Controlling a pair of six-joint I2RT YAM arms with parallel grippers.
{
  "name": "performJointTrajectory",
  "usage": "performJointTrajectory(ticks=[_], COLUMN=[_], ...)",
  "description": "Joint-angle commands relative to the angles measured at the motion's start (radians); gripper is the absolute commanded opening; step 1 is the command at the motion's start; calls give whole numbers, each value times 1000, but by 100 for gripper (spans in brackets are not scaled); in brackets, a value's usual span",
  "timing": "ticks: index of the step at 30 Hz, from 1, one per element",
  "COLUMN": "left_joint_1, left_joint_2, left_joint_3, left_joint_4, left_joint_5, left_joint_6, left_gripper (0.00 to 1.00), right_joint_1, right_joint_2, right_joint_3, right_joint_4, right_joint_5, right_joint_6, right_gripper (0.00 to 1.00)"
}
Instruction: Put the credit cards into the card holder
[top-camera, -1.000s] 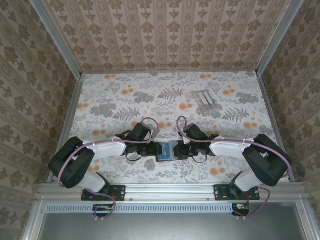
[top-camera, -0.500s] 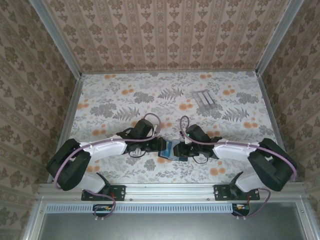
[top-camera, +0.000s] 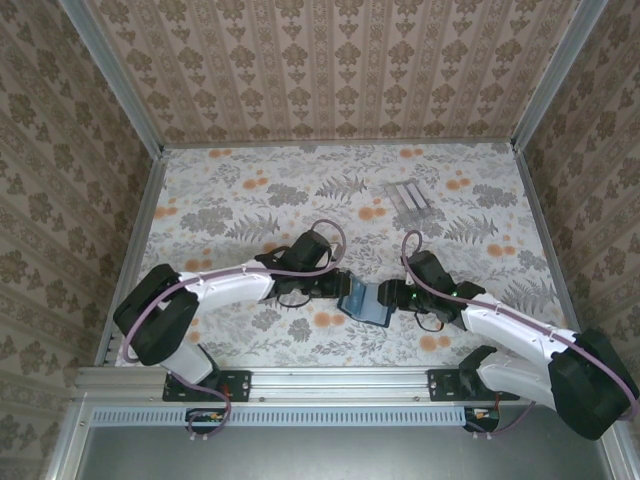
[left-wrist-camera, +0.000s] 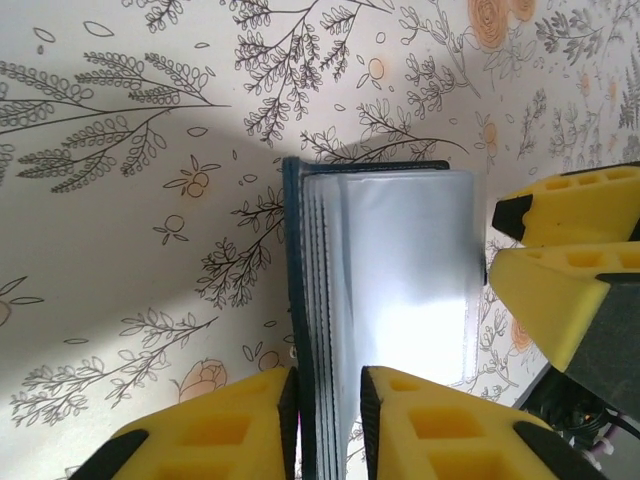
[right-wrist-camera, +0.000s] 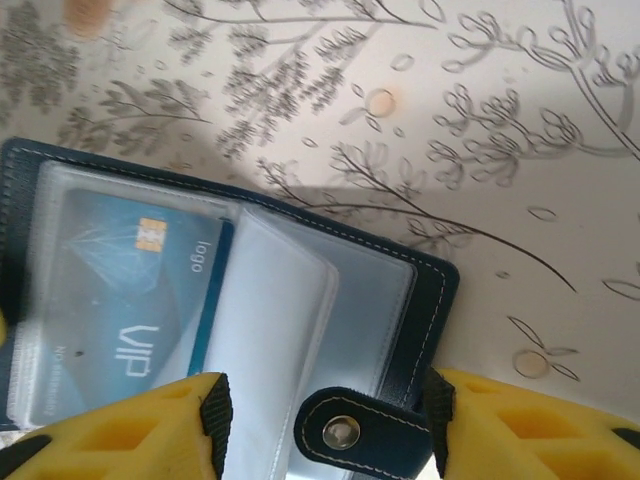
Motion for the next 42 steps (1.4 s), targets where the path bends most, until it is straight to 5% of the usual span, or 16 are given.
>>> performJointTrajectory(ticks=[1,9,18,24,29,42], left_joint_1=[-20,-43,-46,-44,-41,-26], left_joint_2=[17,33,23,-11,-38,-139], left_joint_3=[32,56,72,66,42,-30], left_joint_4=[-50,-67,-150,-181,-154,-77], left_joint_5=[-31,-50,-114,-146,-135,-175], left_joint_6=[15,14,6,11,-3,-68], left_gripper=[24,22,2,0,0,0], right_joint_1=[3,20,20,20,23,58], right_joint_2=[19,-2,-47,-66,-53,232], right_joint_3=[1,-35,-49,-60,-79,11], right_joint_4=[-79,-91,-105,-85,43,532], right_joint_5=[42,97,156,145,62,-18], right_joint_6=[36,98,107,103,95,186], right_gripper=[55,43,35,18,4,0])
